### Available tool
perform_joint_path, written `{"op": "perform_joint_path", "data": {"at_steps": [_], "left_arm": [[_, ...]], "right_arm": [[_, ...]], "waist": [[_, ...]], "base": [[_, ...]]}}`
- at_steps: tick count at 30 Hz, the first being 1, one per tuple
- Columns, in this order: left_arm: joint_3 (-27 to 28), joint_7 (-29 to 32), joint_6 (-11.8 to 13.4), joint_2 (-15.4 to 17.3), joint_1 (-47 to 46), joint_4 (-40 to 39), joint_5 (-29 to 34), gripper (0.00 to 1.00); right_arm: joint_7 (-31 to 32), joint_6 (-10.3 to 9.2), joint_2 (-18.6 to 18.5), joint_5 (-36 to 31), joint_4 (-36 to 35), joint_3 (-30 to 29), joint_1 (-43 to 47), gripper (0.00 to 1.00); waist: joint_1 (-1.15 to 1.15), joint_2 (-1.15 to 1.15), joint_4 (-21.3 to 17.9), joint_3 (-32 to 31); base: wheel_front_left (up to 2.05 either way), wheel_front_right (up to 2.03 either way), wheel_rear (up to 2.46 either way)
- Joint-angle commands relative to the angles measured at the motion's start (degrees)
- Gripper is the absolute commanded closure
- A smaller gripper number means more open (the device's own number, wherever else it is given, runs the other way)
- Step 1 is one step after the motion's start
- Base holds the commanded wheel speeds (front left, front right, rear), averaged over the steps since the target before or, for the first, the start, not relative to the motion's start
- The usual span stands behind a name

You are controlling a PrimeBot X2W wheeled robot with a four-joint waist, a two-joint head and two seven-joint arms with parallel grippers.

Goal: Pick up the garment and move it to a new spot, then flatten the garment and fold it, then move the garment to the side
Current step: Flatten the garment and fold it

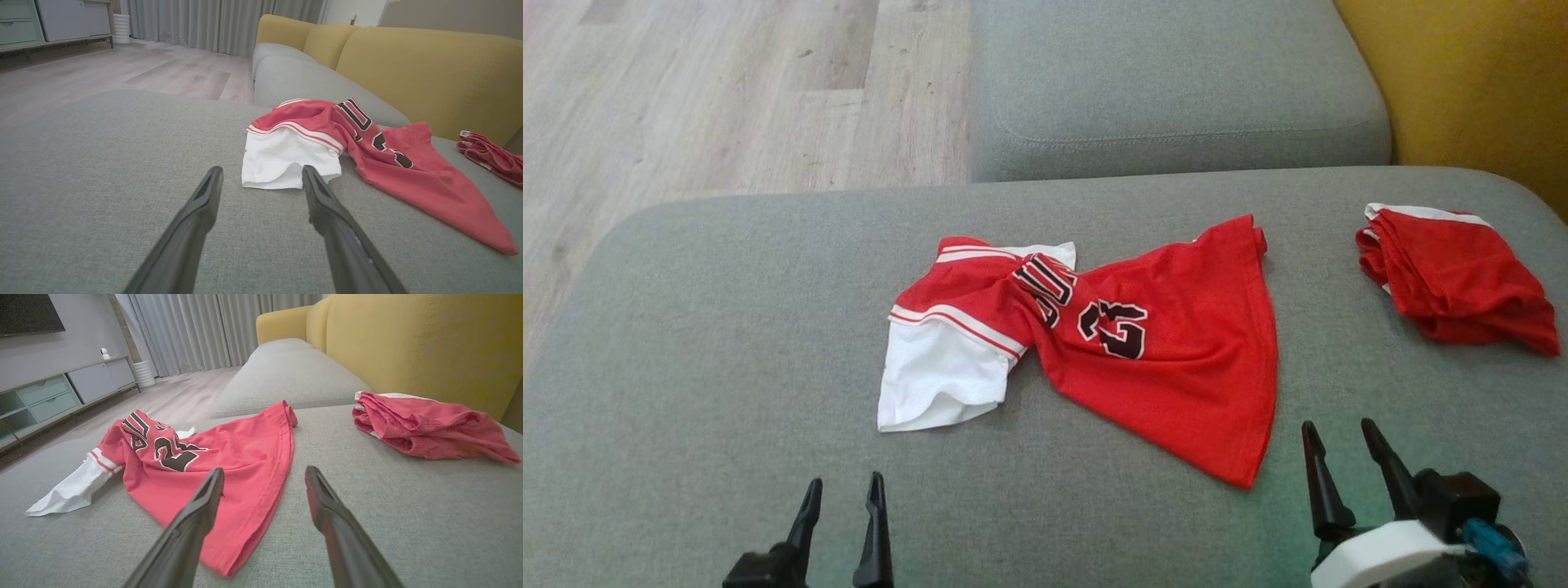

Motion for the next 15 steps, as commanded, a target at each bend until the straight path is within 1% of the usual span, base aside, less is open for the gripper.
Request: {"op": "perform_joint_path", "data": {"at_steps": [1, 15], "left_arm": [[1.9, 0.0, 0.4, 0.9, -2.7, -1.8, 0.4, 0.00], [1.6, 0.9, 1.0, 1.4, -2.8, -1.7, 0.0, 0.00]], "right_arm": [[-1.0, -0.04, -0.3, -0.4, -1.3, 1.7, -2.9, 0.00], [-1.7, -0.04, -0.3, -0.3, 0.5, 2.4, -3.6, 0.00]], "waist": [[0.00, 0.00, 0.0, 0.0], [0.00, 0.00, 0.6, 0.1]], "base": [[0.00, 0.00, 0.00], [0.00, 0.00, 0.00]]}}
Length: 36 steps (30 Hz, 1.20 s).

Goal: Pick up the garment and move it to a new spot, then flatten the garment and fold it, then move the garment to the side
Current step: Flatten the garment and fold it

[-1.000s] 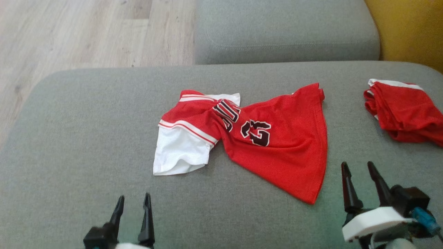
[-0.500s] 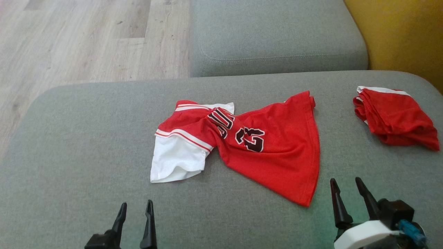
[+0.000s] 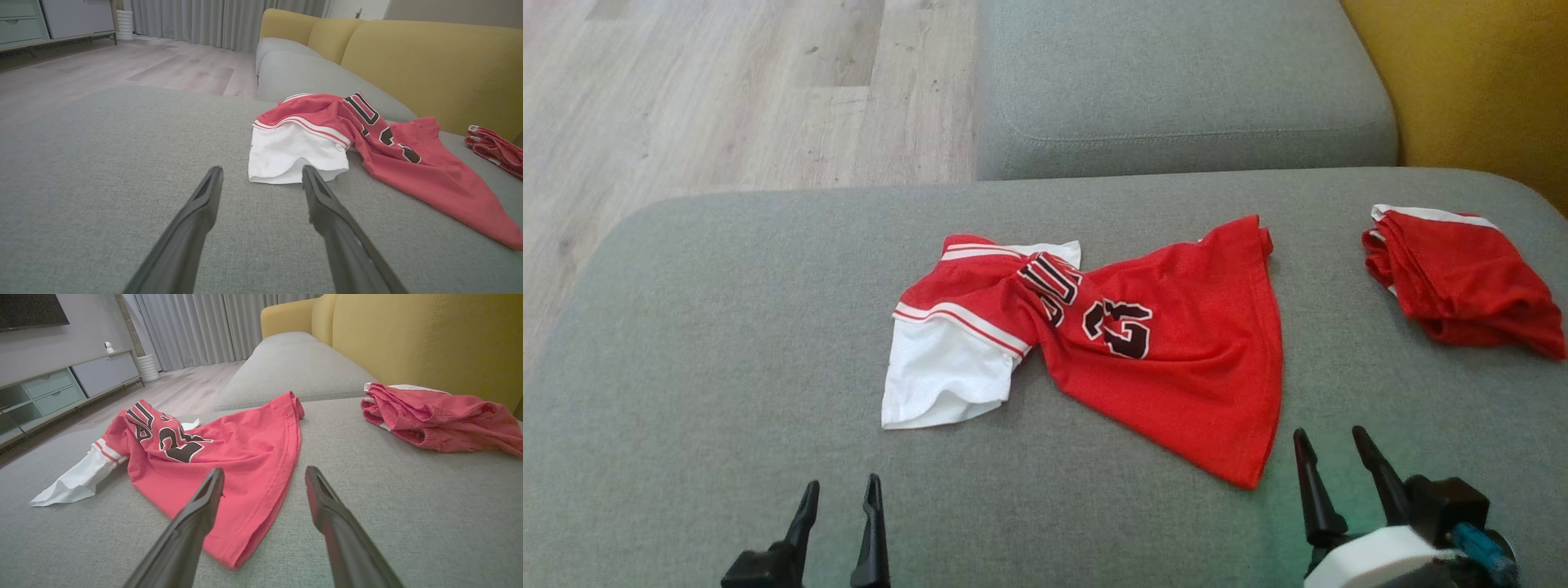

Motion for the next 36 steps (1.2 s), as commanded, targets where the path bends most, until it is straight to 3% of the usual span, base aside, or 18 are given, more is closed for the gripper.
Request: {"op": "perform_joint_path", "data": {"at_steps": [1, 5, 14, 26, 27, 28, 30, 32, 36], "left_arm": [[1.7, -0.2, 0.5, 0.9, -2.8, -1.8, 0.0, 0.00], [1.6, -0.1, 0.7, 1.0, -2.8, -1.8, 0.0, 0.00], [0.6, 0.5, 0.7, 0.5, -3.2, -1.2, -0.1, 0.00], [0.7, 0.5, 0.9, 1.3, -3.5, -1.2, -0.1, 0.00], [0.7, 0.5, 0.9, 1.4, -3.5, -1.3, -0.1, 0.00], [0.7, 0.5, 1.0, 1.4, -3.4, -1.4, -0.2, 0.00], [0.8, 0.5, 1.2, 1.6, -3.4, -1.5, -0.2, 0.00], [1.0, 0.5, 1.3, 1.7, -3.5, -1.7, -0.3, 0.00], [1.3, 1.2, 0.9, 2.1, -5.2, -1.4, -0.6, 0.00]], "right_arm": [[-0.5, -0.04, -0.3, -0.2, -1.5, 1.5, -3.3, 0.00], [2.4, -0.04, -0.3, 3.8, 0.5, 2.8, -3.2, 0.00], [6.6, -0.04, -0.3, 6.2, 8.3, 4.3, -5.9, 0.00], [4.8, -0.04, -0.3, 9.0, 23.0, 5.0, -12.1, 0.00], [4.4, -0.04, -0.3, 9.3, 23.7, 5.4, -12.5, 0.15], [4.0, -0.04, -0.3, 9.5, 24.4, 5.7, -13.0, 0.37], [3.5, -0.04, -0.3, 10.0, 25.8, 6.6, -13.7, 0.64], [3.2, -0.04, -0.3, 10.2, 26.9, 7.3, -14.5, 1.00], [1.6, -0.04, -0.3, 10.5, 27.9, 7.2, -16.2, 1.00]], "waist": [[0.00, 0.00, 0.1, 0.1], [0.00, 0.00, 0.5, 0.6], [0.00, 0.00, 3.4, 2.4], [0.00, 0.00, 7.4, 4.2], [0.00, 0.00, 7.5, 4.2], [0.00, 0.00, 7.4, 4.2], [0.00, 0.00, 7.2, 4.2], [0.00, 0.00, 6.7, 4.3], [0.00, 0.00, 5.3, 4.7]], "base": [[0.00, 0.00, 0.00], [0.00, 0.00, 0.00], [0.00, 0.00, 0.00], [0.00, 0.00, 0.00], [0.00, 0.00, 0.00], [0.00, 0.00, 0.00], [0.00, 0.00, 0.00], [0.00, 0.00, 0.00], [0.00, 0.00, 0.00]]}}
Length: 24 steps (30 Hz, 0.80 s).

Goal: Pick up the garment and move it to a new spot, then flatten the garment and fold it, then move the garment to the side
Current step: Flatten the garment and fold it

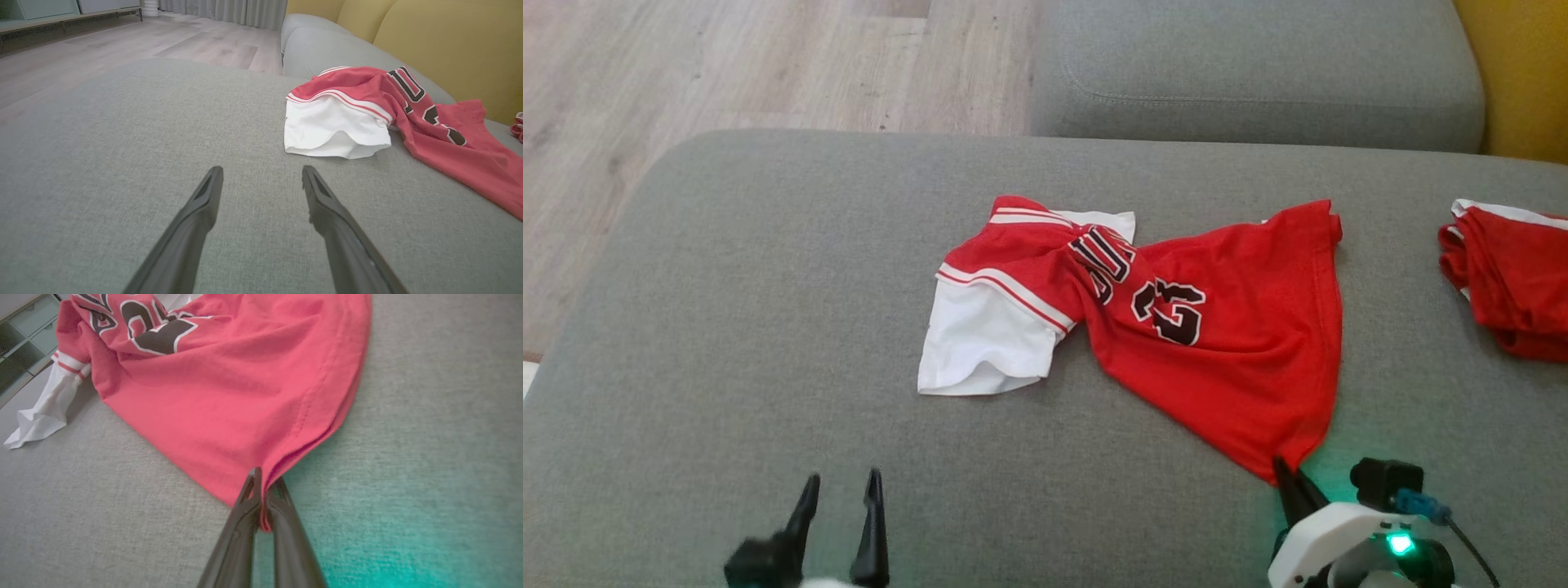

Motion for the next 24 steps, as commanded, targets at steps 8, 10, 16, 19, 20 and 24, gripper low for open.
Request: {"op": "perform_joint_path", "data": {"at_steps": [8, 10, 16, 19, 20, 24], "left_arm": [[2.2, 5.7, -2.0, -1.7, -14.3, 7.9, -2.6, 0.00], [2.7, 6.8, -2.3, -2.9, -17.2, 11.7, -3.8, 0.00], [4.4, 6.8, -3.7, -5.3, -24.8, 22.2, -5.9, 0.00], [4.0, 7.1, -4.4, -5.6, -26.7, 25.3, -5.8, 0.00], [3.7, 7.4, -4.9, -5.9, -27.4, 26.7, -5.7, 0.00], [2.8, 8.4, -6.4, -7.2, -29.5, 31.0, -6.1, 0.00]], "right_arm": [[-2.0, -0.04, -0.2, -3.3, -1.9, -0.6, -5.7, 1.00], [-1.6, -0.04, -0.2, -3.7, -3.0, -0.2, -6.3, 1.00], [-0.2, -0.04, -0.2, -4.0, -6.8, 1.4, -7.4, 1.00], [0.2, -0.04, -0.2, -3.9, -8.0, 1.9, -7.5, 1.00], [0.3, -0.04, -0.2, -3.8, -8.5, 2.1, -7.5, 1.00], [0.9, -0.04, -0.2, -3.9, -10.4, 2.4, -7.2, 1.00]], "waist": [[0.00, 0.00, -4.1, 2.8], [0.00, 0.00, -5.1, 3.8], [0.00, 0.00, -7.5, 6.6], [0.00, 0.00, -8.1, 7.2], [0.00, 0.00, -8.3, 7.4], [0.00, 0.00, -8.8, 7.9]], "base": [[0.00, 0.00, 0.00], [0.00, 0.00, 0.00], [0.00, 0.00, 0.00], [0.00, 0.00, 0.00], [0.00, 0.00, 0.00], [0.00, 0.00, 0.00]]}}
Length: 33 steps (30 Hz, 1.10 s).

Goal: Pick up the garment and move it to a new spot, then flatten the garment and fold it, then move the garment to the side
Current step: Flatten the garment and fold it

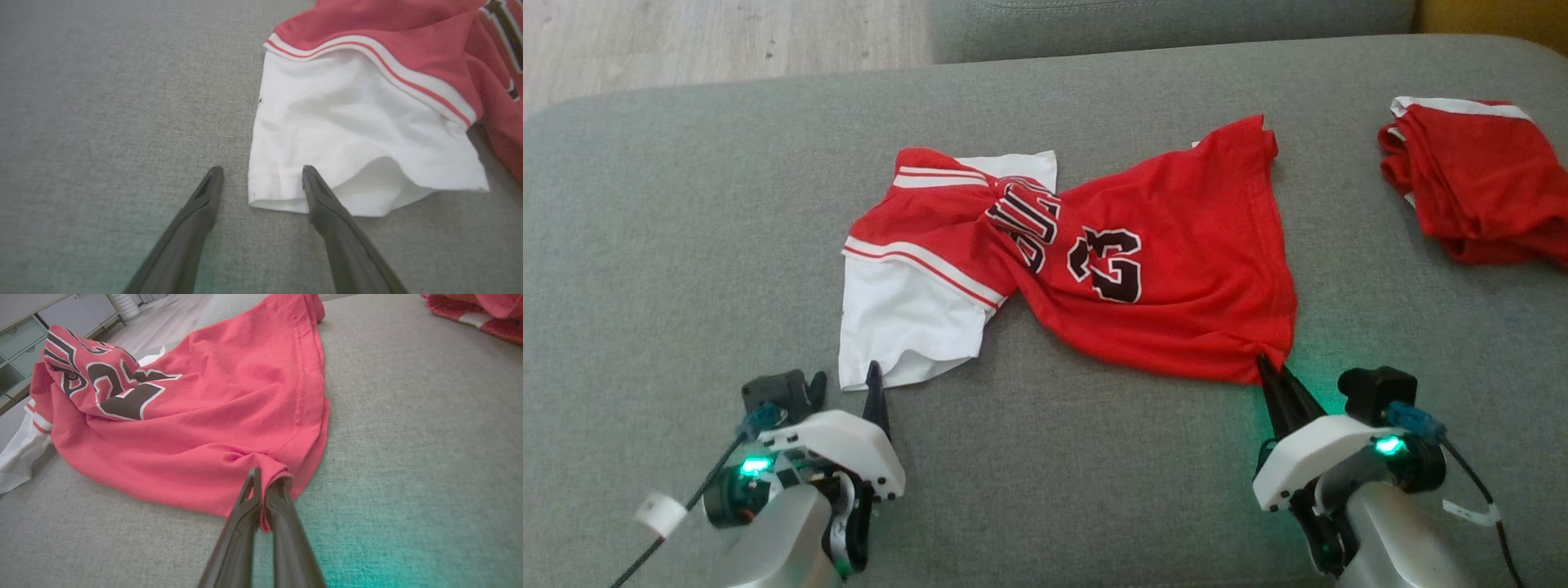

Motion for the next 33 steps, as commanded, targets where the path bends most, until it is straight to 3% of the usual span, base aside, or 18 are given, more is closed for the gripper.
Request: {"op": "perform_joint_path", "data": {"at_steps": [1, 4, 6, 15, 22, 28, 33], "left_arm": [[1.3, 0.5, -0.3, 0.9, -2.4, -0.3, -0.1, 0.00], [0.3, 2.4, -0.9, 0.2, -3.0, 2.3, -0.1, 0.00], [0.1, 2.4, -1.0, -0.1, -3.5, 3.2, -0.2, 0.99], [-0.4, -3.0, -2.5, -0.2, -4.6, 2.3, 0.7, 1.00], [2.5, -8.6, -3.7, 1.1, -3.6, -6.0, -1.1, 1.00], [6.7, -8.6, -4.3, 2.6, -1.0, -23.4, -5.7, 1.00], [9.2, -4.6, -0.5, 6.8, -0.7, -43.8, -5.5, 1.00]], "right_arm": [[-0.1, -0.04, -0.2, -0.3, -2.0, 1.5, -1.5, 1.00], [0.2, -0.04, -0.2, -0.6, -3.3, 1.2, -1.4, 1.00], [0.4, -0.04, -0.2, -0.8, -4.2, 1.0, -1.3, 1.00], [0.7, -0.04, -0.2, -1.6, -7.5, -0.9, -1.2, 1.00], [1.1, -0.04, -0.2, -1.8, -13.2, -5.3, -0.9, 1.00], [3.6, -0.04, -0.2, -1.8, -25.7, -8.8, 0.5, 1.00], [7.8, -0.04, -0.2, -1.9, -40.4, -10.7, 2.1, 1.00]], "waist": [[-0.01, 0.00, -0.1, 0.1], [-0.01, 0.00, -0.3, 0.2], [-0.01, 0.00, -0.3, 0.2], [-0.01, 0.00, 0.5, -2.1], [-0.01, 0.00, 1.6, -7.9], [-0.01, 0.00, 1.7, -12.1], [-0.01, 0.00, 1.1, -14.4]], "base": [[0.00, 0.00, 0.00], [0.00, 0.00, 0.00], [0.00, 0.00, 0.00], [0.00, 0.00, 0.00], [0.00, 0.00, 0.00], [0.00, 0.00, 0.00], [0.00, 0.00, 0.00]]}}
